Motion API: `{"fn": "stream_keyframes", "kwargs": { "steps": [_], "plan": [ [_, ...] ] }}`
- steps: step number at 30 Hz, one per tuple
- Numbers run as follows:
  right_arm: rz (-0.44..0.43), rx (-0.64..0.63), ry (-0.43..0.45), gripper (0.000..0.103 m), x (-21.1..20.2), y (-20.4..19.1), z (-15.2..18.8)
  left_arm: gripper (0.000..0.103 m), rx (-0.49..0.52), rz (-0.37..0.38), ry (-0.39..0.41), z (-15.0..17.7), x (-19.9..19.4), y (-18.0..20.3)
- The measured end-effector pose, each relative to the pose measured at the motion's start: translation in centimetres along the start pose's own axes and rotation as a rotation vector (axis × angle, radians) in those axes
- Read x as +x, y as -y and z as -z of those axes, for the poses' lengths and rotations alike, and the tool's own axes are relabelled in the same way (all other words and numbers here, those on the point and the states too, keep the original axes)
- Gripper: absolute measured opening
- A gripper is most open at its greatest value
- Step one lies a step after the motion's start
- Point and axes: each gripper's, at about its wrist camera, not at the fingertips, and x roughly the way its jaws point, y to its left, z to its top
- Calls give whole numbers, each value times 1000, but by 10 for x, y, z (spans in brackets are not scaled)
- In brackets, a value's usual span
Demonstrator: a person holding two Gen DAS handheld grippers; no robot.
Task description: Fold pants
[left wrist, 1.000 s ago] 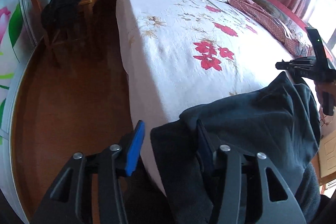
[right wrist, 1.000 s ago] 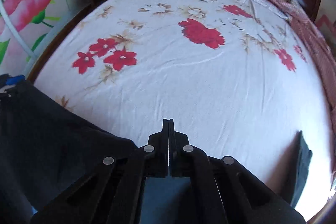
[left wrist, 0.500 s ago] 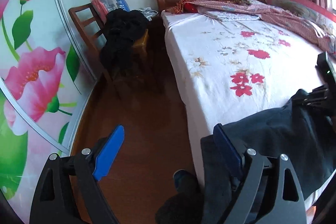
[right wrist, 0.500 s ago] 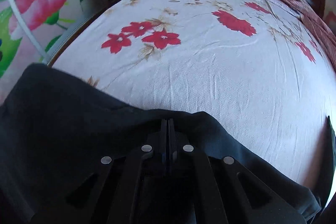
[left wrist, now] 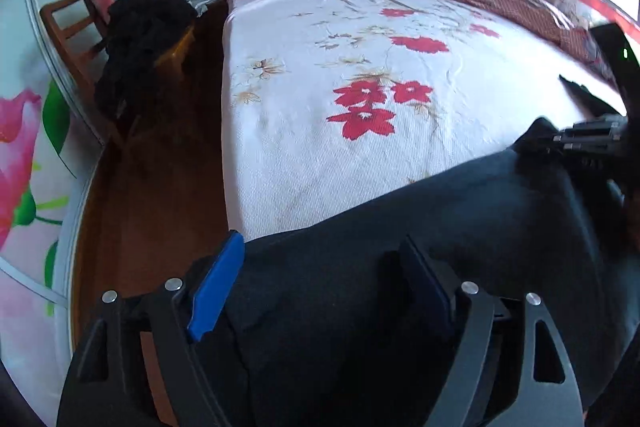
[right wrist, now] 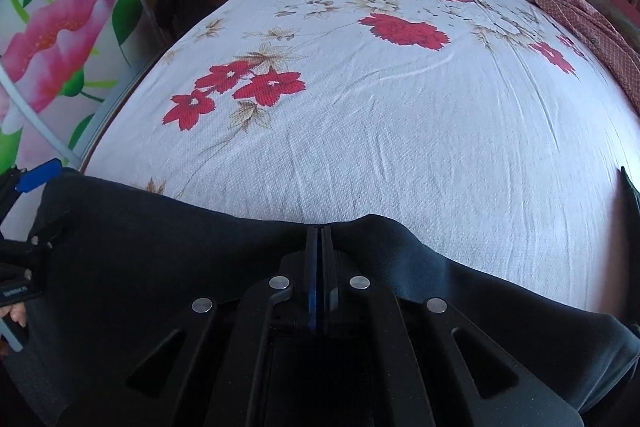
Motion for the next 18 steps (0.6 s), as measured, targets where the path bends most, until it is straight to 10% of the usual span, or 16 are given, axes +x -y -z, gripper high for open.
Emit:
{"fn": "stream_keyframes", "kwargs": {
  "steps": [4, 7, 12, 18],
  "plan": [
    [14, 83, 132, 10, -57, 18, 4, 83, 43, -46, 17, 0, 3, 10],
    [264, 143, 227, 75, -103, 73, 4, 85, 62, -64, 28, 0, 5, 15],
    [707, 32, -3, 78, -73, 175, -15, 86, 66, -69, 37, 2, 5, 16],
    [816, -186, -276, 76, 2, 210, -11, 86, 51, -51, 38, 2, 7, 13]
  ]
}}
